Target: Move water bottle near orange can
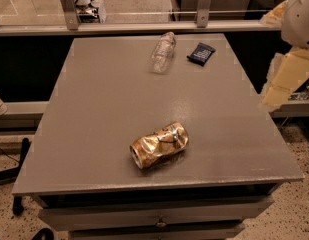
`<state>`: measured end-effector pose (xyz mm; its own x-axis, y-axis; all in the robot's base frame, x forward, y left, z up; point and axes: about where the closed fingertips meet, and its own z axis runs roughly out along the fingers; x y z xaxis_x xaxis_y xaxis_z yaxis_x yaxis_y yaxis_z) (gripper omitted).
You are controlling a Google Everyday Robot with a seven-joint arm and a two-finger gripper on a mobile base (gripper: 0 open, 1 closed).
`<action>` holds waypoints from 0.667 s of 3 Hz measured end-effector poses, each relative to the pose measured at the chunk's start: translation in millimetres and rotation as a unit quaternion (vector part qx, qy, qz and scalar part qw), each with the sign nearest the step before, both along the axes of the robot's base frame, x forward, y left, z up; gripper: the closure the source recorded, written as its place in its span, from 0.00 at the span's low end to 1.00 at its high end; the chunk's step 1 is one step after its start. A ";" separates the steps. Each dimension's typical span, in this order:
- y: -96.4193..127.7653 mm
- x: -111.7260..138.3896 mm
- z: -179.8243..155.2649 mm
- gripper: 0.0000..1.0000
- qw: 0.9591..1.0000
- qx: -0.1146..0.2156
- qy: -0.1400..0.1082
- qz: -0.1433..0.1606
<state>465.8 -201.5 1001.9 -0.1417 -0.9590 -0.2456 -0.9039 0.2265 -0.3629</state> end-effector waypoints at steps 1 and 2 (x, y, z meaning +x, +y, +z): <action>14.4 50.3 10.0 0.00 0.998 0.005 -0.045 0.044; 40.2 104.2 17.1 0.00 0.990 0.008 -0.086 0.111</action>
Offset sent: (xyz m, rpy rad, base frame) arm 0.1758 0.0757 0.0246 0.0163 -0.2848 0.4263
